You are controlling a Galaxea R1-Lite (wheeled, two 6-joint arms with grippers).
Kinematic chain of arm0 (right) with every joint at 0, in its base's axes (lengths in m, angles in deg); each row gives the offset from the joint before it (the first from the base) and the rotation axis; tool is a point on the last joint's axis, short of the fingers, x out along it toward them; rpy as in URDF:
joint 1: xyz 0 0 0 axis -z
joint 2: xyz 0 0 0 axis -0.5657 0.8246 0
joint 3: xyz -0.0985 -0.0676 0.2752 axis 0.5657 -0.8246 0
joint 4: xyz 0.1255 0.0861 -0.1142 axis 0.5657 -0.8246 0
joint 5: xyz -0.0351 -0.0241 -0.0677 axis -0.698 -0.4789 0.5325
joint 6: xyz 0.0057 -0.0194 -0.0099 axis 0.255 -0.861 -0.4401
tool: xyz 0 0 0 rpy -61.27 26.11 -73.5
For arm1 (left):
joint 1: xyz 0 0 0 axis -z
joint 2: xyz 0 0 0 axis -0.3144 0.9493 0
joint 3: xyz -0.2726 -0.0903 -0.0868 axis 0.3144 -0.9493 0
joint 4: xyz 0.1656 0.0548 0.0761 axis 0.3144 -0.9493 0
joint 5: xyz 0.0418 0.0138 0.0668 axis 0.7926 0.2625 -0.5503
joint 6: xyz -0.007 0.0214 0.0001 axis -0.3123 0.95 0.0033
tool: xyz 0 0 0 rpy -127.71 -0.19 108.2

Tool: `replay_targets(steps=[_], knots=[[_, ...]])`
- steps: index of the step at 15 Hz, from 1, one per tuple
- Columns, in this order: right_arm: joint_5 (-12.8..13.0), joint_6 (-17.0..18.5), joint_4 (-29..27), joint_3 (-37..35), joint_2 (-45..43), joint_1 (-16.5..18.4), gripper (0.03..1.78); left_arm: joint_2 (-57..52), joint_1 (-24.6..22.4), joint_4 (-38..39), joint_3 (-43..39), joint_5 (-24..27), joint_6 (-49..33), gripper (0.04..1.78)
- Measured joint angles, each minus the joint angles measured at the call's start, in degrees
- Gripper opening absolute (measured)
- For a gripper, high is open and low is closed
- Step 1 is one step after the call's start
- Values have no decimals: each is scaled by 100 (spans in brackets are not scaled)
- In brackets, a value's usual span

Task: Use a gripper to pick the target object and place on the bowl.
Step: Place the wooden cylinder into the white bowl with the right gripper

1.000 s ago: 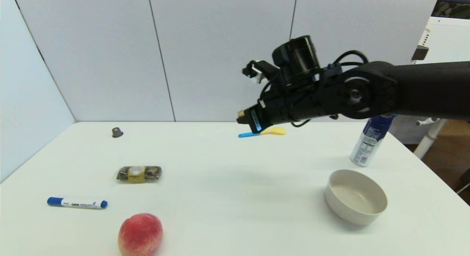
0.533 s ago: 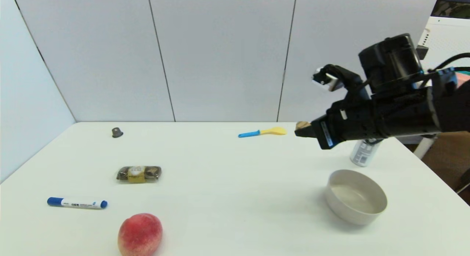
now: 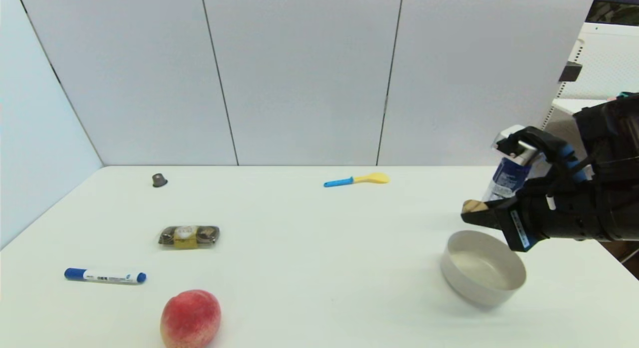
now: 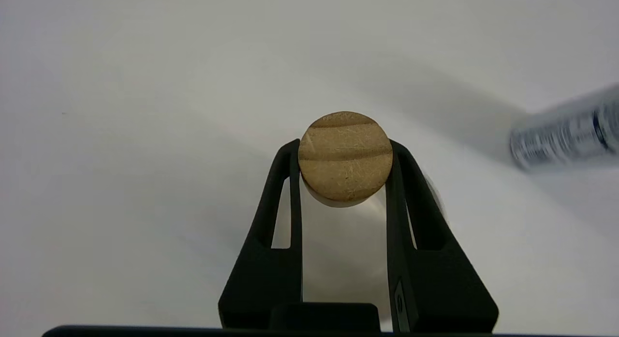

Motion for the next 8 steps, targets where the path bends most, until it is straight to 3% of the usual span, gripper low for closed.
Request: replay_targets(steps=[4,8], knots=[[-7,-66,74,-474,-30,391,47,0,0,0,0,-1,-2,171],[-7,-107,83,-756,212,502,47,0,0,0,2,0,-2,171]])
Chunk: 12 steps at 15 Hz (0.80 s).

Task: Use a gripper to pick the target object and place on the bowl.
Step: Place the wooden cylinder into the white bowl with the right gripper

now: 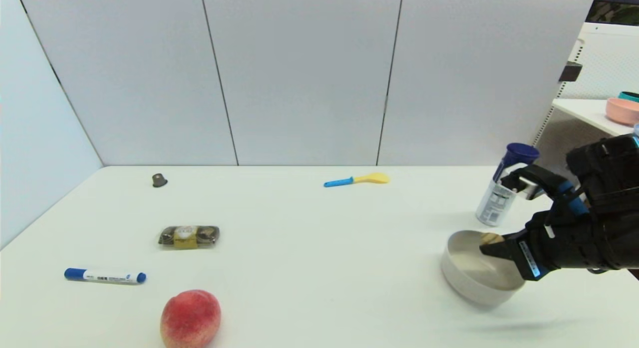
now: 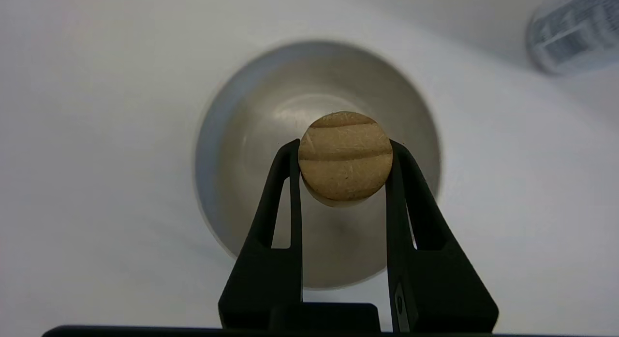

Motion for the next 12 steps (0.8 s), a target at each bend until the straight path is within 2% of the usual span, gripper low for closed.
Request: replay_targets(steps=[7,9,12], knots=[[-9,-2,9,-126,466,16,47,0,0,0,0,-1,2,171],[-11,-74,6,-127,511,7,75,0,0,0,0,0,0,171],[-6,-182,2,-79,521,2,106,0,0,0,0,0,-2,171]])
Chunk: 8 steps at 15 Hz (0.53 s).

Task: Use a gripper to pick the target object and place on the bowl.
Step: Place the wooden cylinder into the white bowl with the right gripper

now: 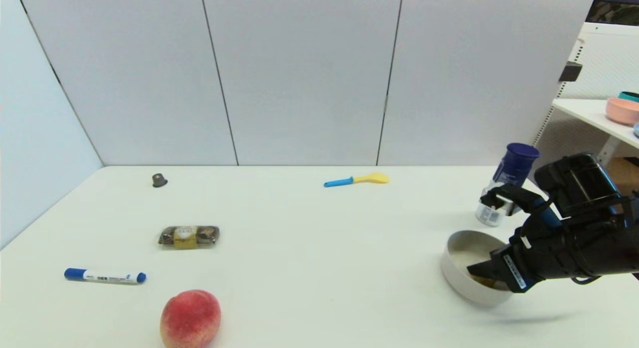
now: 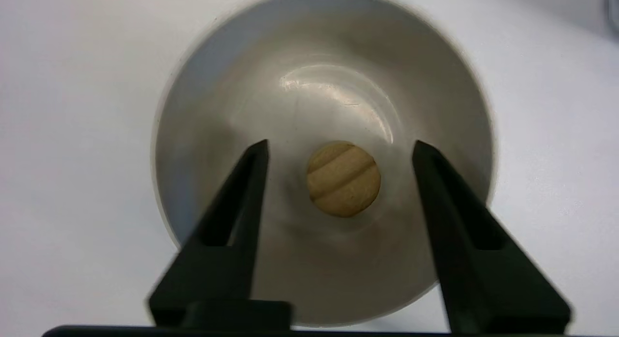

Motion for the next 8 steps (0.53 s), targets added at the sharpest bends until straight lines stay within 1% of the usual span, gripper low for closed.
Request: replay_targets(steps=[3,5,8], knots=[[0,13,-62,236,-115,-20,127,0,0,0,-2,0,2,171],[0,13,-90,444,-355,-9,137,0,0,1,-2,-1,2,171],[24,5,-101,584,-936,71,148,0,0,1,-2,-1,0,171]])
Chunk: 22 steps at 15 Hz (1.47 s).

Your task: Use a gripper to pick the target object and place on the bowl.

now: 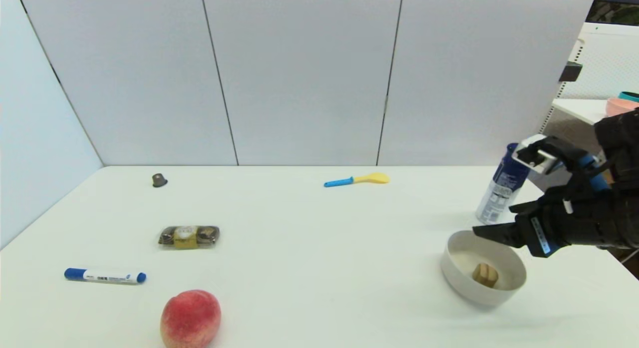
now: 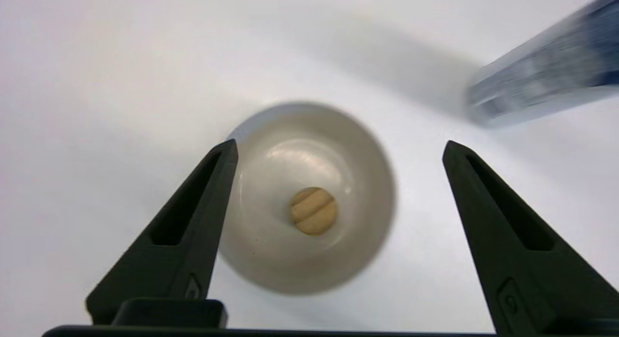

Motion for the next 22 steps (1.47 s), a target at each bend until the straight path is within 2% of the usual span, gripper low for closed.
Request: replay_targets(steps=[2,4,8,10,13,15,18,20,22], knots=[[4,-2,-55,-66,-557,117,153,0,0,0,0,1,2,171],[1,-10,-108,-341,-1246,375,157,0,0,-1,0,1,2,171],[12,119,-15,-1373,-2822,1161,163,0,0,-1,0,1,2,171],[15,279,306,-2003,-3573,1351,165,0,0,-1,0,1,2,171],[80,474,1186,-3101,-4637,1402,167,0,0,-1,0,4,2,171],[284,670,1726,-3775,-5318,1262,168,0,0,-1,0,1,2,171],[486,800,2135,-4656,-6175,1013,169,0,0,-1,0,1,2,171],[463,900,2154,-4986,-6668,1045,169,0,0,-1,0,4,2,171],[485,1023,1763,-5102,-7234,1103,169,0,0,-1,0,0,2,171]])
